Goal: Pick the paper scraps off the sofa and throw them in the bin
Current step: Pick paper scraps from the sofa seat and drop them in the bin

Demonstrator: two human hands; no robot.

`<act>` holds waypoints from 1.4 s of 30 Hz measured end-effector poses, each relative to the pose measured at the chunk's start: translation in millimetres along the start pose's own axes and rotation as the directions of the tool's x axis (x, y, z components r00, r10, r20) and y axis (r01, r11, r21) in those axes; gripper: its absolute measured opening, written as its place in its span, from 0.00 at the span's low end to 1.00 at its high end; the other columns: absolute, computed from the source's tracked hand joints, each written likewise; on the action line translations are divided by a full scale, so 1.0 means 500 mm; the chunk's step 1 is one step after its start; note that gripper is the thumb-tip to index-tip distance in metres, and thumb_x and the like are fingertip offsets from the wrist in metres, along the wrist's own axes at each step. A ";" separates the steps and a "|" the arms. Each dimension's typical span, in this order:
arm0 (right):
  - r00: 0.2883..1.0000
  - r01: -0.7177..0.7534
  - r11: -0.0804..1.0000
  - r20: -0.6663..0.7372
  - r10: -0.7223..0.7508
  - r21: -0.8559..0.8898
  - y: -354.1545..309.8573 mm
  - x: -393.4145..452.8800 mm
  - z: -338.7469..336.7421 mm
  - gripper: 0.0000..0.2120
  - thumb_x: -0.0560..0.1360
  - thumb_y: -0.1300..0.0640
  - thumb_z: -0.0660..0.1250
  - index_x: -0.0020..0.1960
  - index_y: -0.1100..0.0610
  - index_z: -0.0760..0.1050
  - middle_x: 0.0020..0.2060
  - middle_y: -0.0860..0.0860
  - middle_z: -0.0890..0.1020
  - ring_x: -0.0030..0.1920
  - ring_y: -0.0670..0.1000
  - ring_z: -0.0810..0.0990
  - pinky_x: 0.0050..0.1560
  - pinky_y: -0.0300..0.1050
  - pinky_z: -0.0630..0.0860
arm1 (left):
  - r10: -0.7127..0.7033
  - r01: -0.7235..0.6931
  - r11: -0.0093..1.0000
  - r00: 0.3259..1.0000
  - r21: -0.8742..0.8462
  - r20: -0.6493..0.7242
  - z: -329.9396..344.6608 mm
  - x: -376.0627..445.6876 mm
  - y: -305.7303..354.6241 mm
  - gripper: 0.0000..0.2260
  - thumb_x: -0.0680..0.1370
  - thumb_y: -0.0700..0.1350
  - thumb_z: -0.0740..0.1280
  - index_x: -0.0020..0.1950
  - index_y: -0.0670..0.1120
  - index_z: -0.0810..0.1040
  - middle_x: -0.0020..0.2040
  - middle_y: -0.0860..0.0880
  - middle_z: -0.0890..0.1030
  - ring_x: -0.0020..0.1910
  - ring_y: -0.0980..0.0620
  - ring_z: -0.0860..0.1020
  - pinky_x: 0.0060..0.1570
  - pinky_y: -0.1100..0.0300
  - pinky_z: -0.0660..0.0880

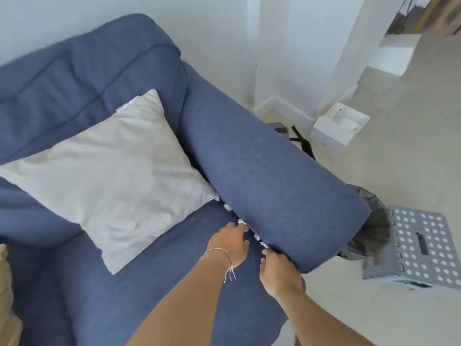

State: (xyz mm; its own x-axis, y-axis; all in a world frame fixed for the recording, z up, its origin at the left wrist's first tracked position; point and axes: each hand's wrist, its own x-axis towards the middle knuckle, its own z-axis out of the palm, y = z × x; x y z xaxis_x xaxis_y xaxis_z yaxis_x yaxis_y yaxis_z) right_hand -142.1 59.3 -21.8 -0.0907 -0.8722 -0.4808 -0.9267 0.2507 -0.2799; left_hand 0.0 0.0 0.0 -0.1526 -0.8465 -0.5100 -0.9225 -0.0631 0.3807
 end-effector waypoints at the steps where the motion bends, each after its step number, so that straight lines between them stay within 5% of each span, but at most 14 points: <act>1: 0.999 0.018 0.999 -0.028 -0.019 -0.038 0.000 0.025 0.022 0.14 0.79 0.53 0.60 0.64 0.51 0.73 0.57 0.48 0.82 0.59 0.52 0.80 0.53 0.45 0.76 | 0.008 -0.009 1.000 1.000 0.028 0.014 0.019 0.021 -0.005 0.18 0.80 0.51 0.60 0.71 0.53 0.69 0.62 0.47 0.73 0.60 0.44 0.74 0.58 0.48 0.74; 3: 0.993 -0.003 0.997 -0.117 -0.007 -0.083 -0.005 0.062 0.059 0.19 0.74 0.56 0.67 0.64 0.54 0.74 0.54 0.52 0.84 0.56 0.55 0.82 0.53 0.47 0.77 | 0.007 -0.005 0.995 1.000 0.096 -0.022 0.060 0.060 -0.018 0.17 0.80 0.50 0.61 0.69 0.54 0.72 0.61 0.47 0.73 0.61 0.44 0.73 0.58 0.49 0.73; 5: 0.994 -0.081 0.988 -0.082 0.070 -0.129 -0.011 0.089 0.088 0.19 0.65 0.61 0.74 0.55 0.56 0.80 0.41 0.55 0.85 0.44 0.58 0.84 0.44 0.49 0.79 | 0.016 -0.001 0.987 0.996 0.158 -0.092 0.086 0.092 -0.024 0.14 0.80 0.50 0.62 0.64 0.54 0.77 0.59 0.47 0.74 0.60 0.44 0.72 0.56 0.51 0.72; 11: 0.961 -0.094 0.983 -0.272 0.048 -0.157 -0.006 0.109 0.123 0.12 0.61 0.65 0.76 0.42 0.54 0.83 0.28 0.53 0.81 0.29 0.56 0.81 0.31 0.45 0.76 | 0.034 0.028 0.968 0.970 0.250 -0.241 0.141 0.144 -0.017 0.12 0.77 0.55 0.63 0.55 0.54 0.82 0.55 0.48 0.76 0.55 0.43 0.71 0.52 0.51 0.68; 17: 0.947 -0.092 0.994 -0.315 0.068 -0.063 -0.003 0.116 0.146 0.10 0.58 0.64 0.78 0.32 0.54 0.78 0.24 0.52 0.79 0.26 0.55 0.79 0.26 0.42 0.69 | 0.015 0.062 0.980 0.924 0.187 -0.383 0.191 0.151 -0.019 0.11 0.73 0.55 0.64 0.43 0.53 0.84 0.52 0.52 0.72 0.50 0.45 0.66 0.49 0.53 0.62; 22: 0.898 0.029 0.999 -0.438 -0.039 -0.030 0.008 0.081 0.145 0.08 0.63 0.60 0.78 0.37 0.52 0.80 0.30 0.49 0.80 0.27 0.55 0.79 0.23 0.46 0.72 | 0.078 -0.045 0.996 0.861 0.079 -0.503 0.191 0.131 -0.042 0.07 0.70 0.54 0.70 0.35 0.55 0.84 0.55 0.53 0.72 0.54 0.47 0.69 0.55 0.55 0.59; 27: 0.823 0.258 0.966 -0.519 -0.231 -0.021 0.008 0.016 0.139 0.05 0.69 0.57 0.73 0.45 0.51 0.81 0.41 0.50 0.74 0.39 0.54 0.75 0.37 0.49 0.76 | 0.000 -0.131 0.974 0.815 -0.186 -0.579 0.150 0.081 -0.075 0.03 0.71 0.52 0.72 0.40 0.57 0.86 0.60 0.49 0.73 0.61 0.50 0.72 0.61 0.54 0.60; 31: 0.762 0.422 0.906 -0.525 -0.379 -0.042 -0.015 -0.016 0.072 0.10 0.67 0.58 0.75 0.48 0.51 0.82 0.51 0.50 0.79 0.47 0.52 0.79 0.42 0.44 0.78 | -0.163 -0.134 0.911 0.754 -0.391 -0.636 0.069 0.020 -0.055 0.02 0.72 0.49 0.76 0.42 0.57 0.87 0.63 0.51 0.72 0.57 0.72 0.65 0.63 0.45 0.68; 36: 0.594 0.558 0.825 -0.650 -0.474 -0.091 -0.055 -0.019 -0.093 0.08 0.69 0.61 0.73 0.47 0.52 0.83 0.51 0.49 0.82 0.51 0.53 0.80 0.48 0.45 0.77 | -0.360 -0.161 0.718 0.747 -0.677 -0.559 -0.088 -0.037 0.029 0.01 0.72 0.54 0.75 0.42 0.60 0.86 0.63 0.60 0.67 0.59 0.72 0.66 0.66 0.53 0.69; 39: 0.532 0.531 0.842 -0.737 -0.417 -0.094 -0.039 -0.012 -0.199 0.06 0.72 0.59 0.70 0.47 0.52 0.83 0.55 0.50 0.82 0.57 0.58 0.79 0.60 0.50 0.71 | -0.298 -0.232 0.733 0.735 -0.639 -0.609 -0.150 -0.047 0.099 0.01 0.73 0.50 0.76 0.43 0.56 0.87 0.64 0.55 0.67 0.54 0.78 0.67 0.62 0.55 0.72; 42: 0.521 0.420 0.905 -0.796 -0.308 -0.076 0.028 0.001 -0.289 0.06 0.74 0.57 0.69 0.48 0.51 0.83 0.60 0.51 0.80 0.64 0.59 0.76 0.68 0.61 0.66 | -0.130 -0.327 0.766 0.764 -0.553 -0.632 -0.176 -0.040 0.191 0.04 0.73 0.51 0.75 0.42 0.62 0.86 0.65 0.57 0.66 0.65 0.69 0.65 0.65 0.54 0.70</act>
State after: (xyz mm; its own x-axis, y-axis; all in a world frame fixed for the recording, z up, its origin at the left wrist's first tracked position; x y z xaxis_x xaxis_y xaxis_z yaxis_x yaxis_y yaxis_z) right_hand -207.7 1.6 94.1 -0.0517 -0.8661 0.4971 -0.9040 -0.1710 -0.3919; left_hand -53.7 -35.6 114.2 0.2277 -0.9725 0.0479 -0.4611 -0.0643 0.8850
